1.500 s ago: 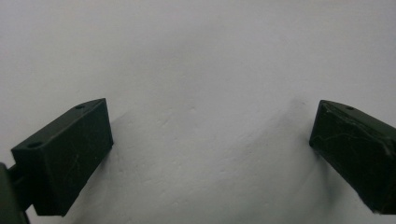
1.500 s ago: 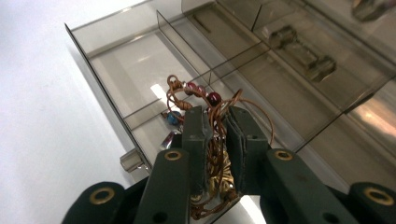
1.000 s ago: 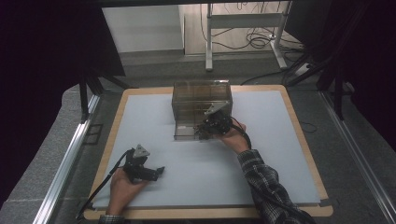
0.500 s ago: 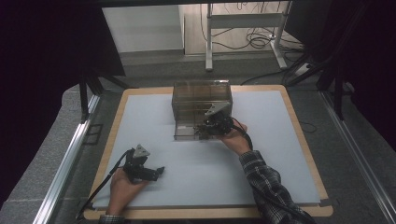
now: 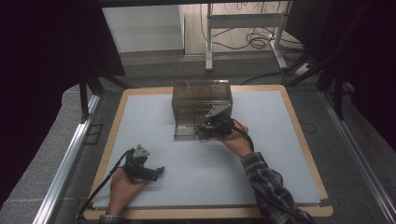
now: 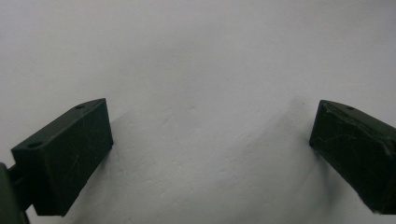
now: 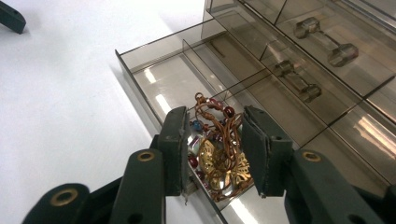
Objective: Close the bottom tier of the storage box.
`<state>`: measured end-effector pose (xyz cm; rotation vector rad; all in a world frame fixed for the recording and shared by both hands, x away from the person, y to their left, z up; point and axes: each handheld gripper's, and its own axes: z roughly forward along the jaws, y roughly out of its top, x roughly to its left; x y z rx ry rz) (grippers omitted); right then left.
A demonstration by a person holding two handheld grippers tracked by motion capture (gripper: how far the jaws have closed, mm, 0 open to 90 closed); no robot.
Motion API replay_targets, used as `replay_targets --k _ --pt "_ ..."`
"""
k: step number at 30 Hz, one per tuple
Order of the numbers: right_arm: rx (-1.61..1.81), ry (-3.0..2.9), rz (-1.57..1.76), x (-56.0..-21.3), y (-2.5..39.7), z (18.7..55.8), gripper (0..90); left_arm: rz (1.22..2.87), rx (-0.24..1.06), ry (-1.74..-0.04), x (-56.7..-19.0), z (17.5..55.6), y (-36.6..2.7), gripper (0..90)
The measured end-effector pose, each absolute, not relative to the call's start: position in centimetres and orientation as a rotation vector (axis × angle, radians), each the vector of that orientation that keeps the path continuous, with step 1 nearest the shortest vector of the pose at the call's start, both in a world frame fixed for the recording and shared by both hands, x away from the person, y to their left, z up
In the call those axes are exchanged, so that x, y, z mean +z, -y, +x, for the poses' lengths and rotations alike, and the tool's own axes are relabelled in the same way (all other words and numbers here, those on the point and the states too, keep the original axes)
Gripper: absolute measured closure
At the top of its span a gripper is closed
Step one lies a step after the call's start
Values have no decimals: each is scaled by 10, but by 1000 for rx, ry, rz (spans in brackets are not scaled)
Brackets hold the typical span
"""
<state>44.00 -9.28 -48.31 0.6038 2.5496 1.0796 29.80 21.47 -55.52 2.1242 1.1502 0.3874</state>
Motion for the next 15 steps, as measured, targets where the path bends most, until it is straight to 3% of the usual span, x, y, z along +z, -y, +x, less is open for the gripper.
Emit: replay_targets --k 15 --pt "1082 -2556 573 -483 96 428 529 2124 388 -1150 -555 298 -215 0"
